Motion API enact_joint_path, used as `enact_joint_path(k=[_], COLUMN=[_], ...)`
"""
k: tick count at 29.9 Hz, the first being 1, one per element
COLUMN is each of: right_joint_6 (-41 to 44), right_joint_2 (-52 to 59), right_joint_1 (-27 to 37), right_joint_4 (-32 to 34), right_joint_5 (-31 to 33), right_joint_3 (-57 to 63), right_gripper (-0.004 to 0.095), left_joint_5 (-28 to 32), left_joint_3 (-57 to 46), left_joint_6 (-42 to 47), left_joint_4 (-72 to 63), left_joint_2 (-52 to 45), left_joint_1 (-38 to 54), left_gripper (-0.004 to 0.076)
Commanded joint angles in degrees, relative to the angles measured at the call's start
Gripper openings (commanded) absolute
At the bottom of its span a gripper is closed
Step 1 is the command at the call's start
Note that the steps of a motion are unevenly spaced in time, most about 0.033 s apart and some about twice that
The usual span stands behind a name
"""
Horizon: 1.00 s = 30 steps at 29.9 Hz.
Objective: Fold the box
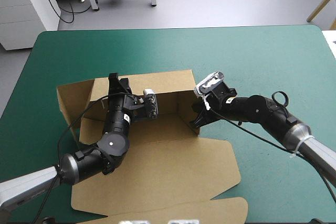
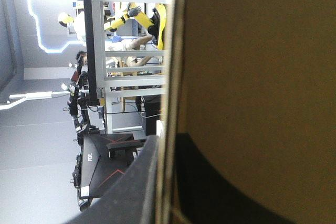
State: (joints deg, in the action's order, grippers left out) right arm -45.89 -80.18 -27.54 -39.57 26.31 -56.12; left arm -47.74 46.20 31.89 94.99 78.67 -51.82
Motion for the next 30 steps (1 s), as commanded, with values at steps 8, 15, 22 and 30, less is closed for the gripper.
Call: enact_joint_path(k=[8, 15, 22, 30], right_joint_6=[2.3, 4.2, 5.4, 5.7], right_joint_2=[2.1, 2.1, 2.1, 2.1], right_joint_1=[-0.4, -0.4, -0.3, -0.3], right_joint_4=[0.1, 2.1, 3.2, 3.6], right_joint_5=[-0.3, -0.3, -0.3, -0.3], right_joint_3=[-1.7, -1.7, -1.7, -1.7], right_gripper=[-0.0018, -0.0018, -0.0019, -0.0019], left_joint_5=[-5.2, -13.1, -19.3, -19.6], left_joint_3=[3.0, 3.1, 8.1, 25.6], left_joint_6=[1.4, -3.0, -9.9, -27.6], left_joint_4=[3.0, -1.6, -15.3, -41.0], left_joint_2=[-1.8, -3.4, -7.7, -9.2], left_joint_1=[-7.4, -19.2, -30.2, -29.2], left_gripper=[0.0629, 0.0644, 0.0643, 0.0559])
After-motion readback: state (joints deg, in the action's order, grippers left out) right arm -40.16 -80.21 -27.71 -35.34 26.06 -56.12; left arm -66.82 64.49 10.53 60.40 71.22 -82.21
